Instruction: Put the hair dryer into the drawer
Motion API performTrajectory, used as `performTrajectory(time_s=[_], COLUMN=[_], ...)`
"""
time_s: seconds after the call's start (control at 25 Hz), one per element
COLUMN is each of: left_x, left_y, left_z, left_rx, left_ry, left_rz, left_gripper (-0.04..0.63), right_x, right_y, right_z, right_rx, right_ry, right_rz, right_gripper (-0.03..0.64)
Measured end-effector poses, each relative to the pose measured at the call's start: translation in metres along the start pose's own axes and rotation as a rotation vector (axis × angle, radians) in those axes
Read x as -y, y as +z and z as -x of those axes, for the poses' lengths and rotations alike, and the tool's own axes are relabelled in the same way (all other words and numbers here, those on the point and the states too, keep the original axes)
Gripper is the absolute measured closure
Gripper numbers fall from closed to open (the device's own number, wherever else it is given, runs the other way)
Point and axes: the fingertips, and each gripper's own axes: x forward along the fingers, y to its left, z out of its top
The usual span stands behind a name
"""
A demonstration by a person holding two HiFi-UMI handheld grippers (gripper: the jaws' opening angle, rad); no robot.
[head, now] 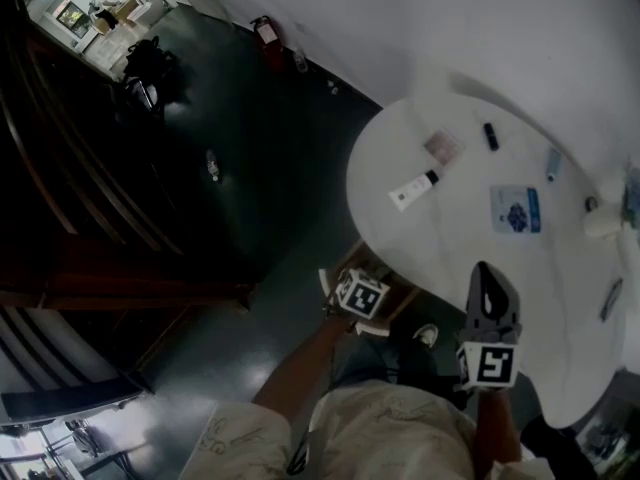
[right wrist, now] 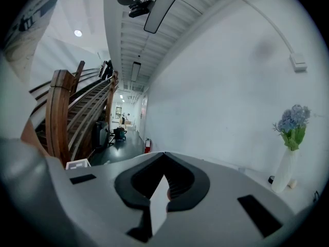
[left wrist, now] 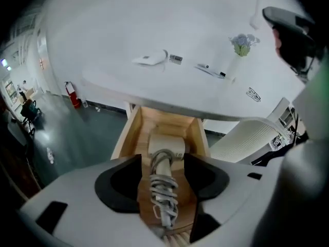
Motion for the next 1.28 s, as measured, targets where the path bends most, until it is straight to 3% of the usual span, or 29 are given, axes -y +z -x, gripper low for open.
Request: performTrajectory(time_s=[0.2,0.72,0.96,1.28], left_x=[-0.003,0.014,0.027,0.052], left_y=[0.012,0.121,0.181,0.23], left_z=[0.046,0.185,0.24,0.267], left_rx=[0.074,0.522,0.755,0.885], left_ry=[0.047,0.164,0.269,0.291], left_rz=[0.024,0.032,0.004,-0.013], left_gripper=[0.345,0.345,0.347,0.348], right_x=[0.005,0.021,0.026,0.037], right_y=[0.006,0.037,0.054,0.076], right_z=[0.002,0.005,0.007,0.013], right_rx=[0.032,0.115,0.165,0.212], right_ry=[-0.002,-0.013,-0.01,-0.011], right_rz=[-0.001,-0.005,0.001,-0.021], right_gripper=[0.611,0.611,0.611,0.611])
